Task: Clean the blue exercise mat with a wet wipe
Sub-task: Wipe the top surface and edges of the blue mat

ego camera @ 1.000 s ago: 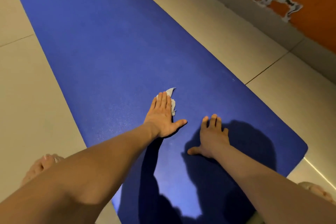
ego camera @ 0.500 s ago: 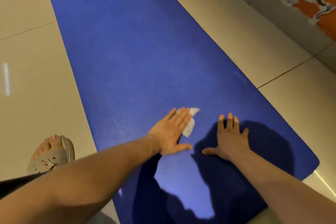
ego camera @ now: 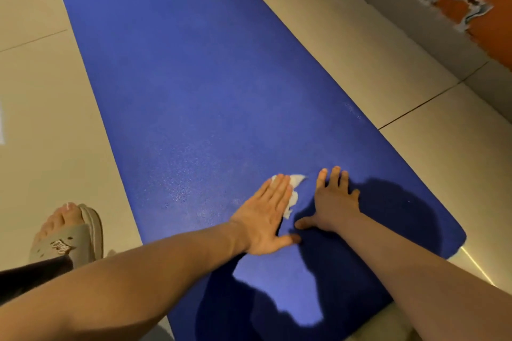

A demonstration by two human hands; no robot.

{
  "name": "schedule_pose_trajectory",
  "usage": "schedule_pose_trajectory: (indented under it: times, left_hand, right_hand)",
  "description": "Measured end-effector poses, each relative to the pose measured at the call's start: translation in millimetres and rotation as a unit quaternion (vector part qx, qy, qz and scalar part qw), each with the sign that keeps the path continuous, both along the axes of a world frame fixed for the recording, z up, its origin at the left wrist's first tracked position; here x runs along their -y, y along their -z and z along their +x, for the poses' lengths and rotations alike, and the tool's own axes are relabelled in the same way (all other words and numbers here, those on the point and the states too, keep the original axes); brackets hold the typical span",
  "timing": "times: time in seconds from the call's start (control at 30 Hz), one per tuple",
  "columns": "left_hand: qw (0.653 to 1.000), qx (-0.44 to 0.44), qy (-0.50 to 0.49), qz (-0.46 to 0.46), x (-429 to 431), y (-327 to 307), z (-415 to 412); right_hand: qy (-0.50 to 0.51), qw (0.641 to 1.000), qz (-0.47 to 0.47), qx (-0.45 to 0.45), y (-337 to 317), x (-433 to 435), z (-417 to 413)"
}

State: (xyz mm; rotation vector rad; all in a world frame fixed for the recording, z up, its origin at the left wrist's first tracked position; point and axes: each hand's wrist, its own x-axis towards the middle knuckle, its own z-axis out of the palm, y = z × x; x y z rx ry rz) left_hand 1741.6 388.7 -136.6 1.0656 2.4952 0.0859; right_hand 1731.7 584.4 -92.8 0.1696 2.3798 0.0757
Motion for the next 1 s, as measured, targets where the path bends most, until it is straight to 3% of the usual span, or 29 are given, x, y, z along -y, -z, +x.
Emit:
schedule_pose_trajectory:
  times: [0.13,0.3,0.43,0.6,0.73,0.9,1.0]
  left_hand:
    - [0.994,-0.050,0.085,-0.041,25,-4,-15]
    - [0.986,-0.045,-0.130,-0.099,56,-16,-76]
    - [0.975,-0.005,-0.204,-0.082,39,-14,-66]
    - [0.999,0.027,-0.033,-0.025,12,-18,26]
    - [0.998,-0.019,0.049,-0.036,44,-13,13]
    - [0.987,-0.041,-0.120,-0.102,81,-18,-54]
    - [0.975,-0.012,-0.202,-0.092,70,-17,-52]
  right_hand:
    - [-0.015,1.000,0.008,0.000,0,-2,0]
    - [-0.020,1.000,0.018,0.002,0,0,0]
    - [-0.020,1.000,0.019,0.003,1,0,0]
    - [-0.025,0.999,0.024,0.005,1,0,0]
    - [-0.023,0.999,0.024,0.006,1,1,0]
    - [-0.018,1.000,0.022,0.012,-1,1,-2]
    - [-0.017,0.999,0.022,0.016,-1,2,-2]
